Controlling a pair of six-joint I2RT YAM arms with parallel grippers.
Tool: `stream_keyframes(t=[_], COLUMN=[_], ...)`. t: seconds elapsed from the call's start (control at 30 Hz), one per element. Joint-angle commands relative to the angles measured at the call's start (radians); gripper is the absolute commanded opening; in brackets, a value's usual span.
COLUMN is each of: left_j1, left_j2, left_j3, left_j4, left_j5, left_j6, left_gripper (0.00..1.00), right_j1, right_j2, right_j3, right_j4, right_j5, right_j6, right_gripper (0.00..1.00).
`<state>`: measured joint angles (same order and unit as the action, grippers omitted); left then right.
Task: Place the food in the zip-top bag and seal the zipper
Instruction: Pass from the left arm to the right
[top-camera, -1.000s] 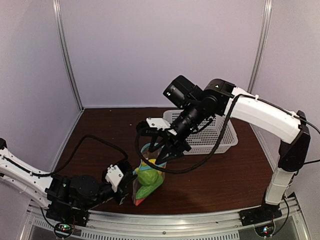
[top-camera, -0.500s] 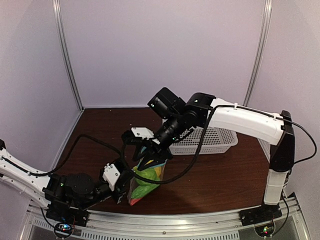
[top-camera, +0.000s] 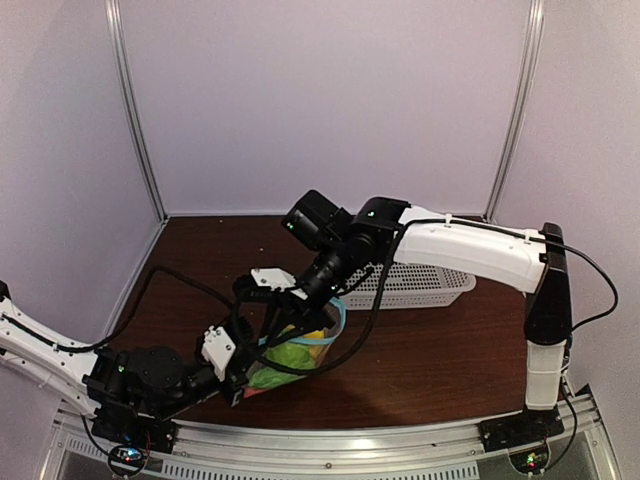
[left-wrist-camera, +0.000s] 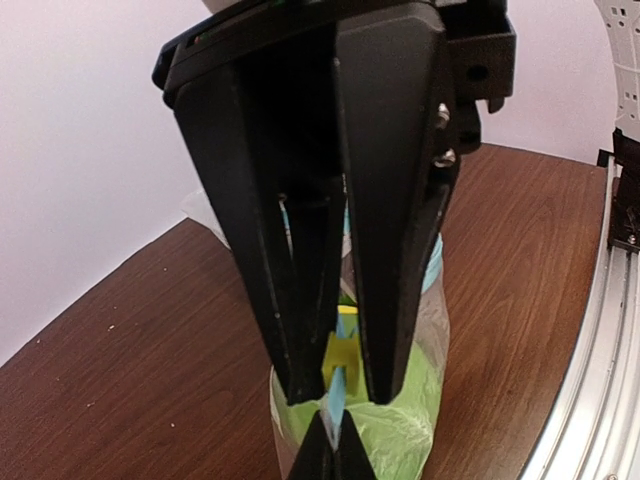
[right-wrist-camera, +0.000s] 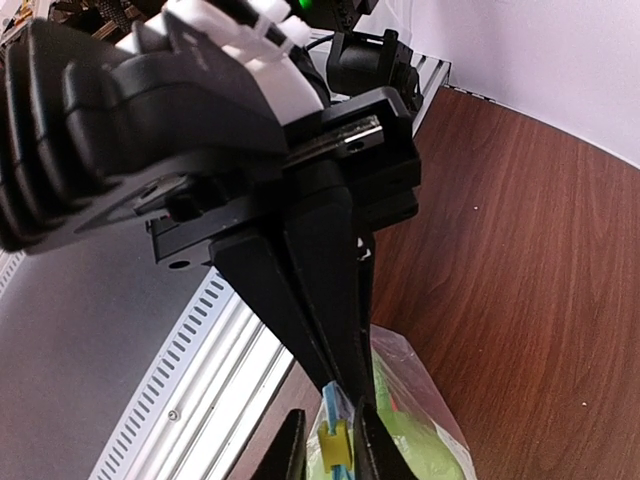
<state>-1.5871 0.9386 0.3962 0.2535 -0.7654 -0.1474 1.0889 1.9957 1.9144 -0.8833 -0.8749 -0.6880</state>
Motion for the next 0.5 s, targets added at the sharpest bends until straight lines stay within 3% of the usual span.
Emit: stream_keyframes(t=[0.0, 0.13, 0.3, 0.47], left_j1=[0.004, 0.005, 0.004, 0.004], left_j2=[-0.023, -0.032, -0.035, -0.034], left_j3=[-0.014, -0.020, -0.025, -0.026], left_j4=[0.049, 0.048, 0.053, 0.058], left_j5=[-0.023, -0.027, -0.030, -0.033], left_j6=[0.010, 0.007, 0.006, 0.008], left_gripper=[0.00, 0.00, 0.00, 0.00], right_j1=[0.006, 0.005, 0.003, 0.003], right_j2=[0.013, 0.016, 0.017, 0.017], right_j3=[0.028, 0.028, 0.026, 0.028], right_j4=[0.002, 0.001, 0.015, 0.021], right_j5=[0.013, 0.032, 0.094, 0.116], right_j6=[0.022, 0.031, 0.058, 0.071], right_gripper=[0.16, 0.11, 0.16, 0.14])
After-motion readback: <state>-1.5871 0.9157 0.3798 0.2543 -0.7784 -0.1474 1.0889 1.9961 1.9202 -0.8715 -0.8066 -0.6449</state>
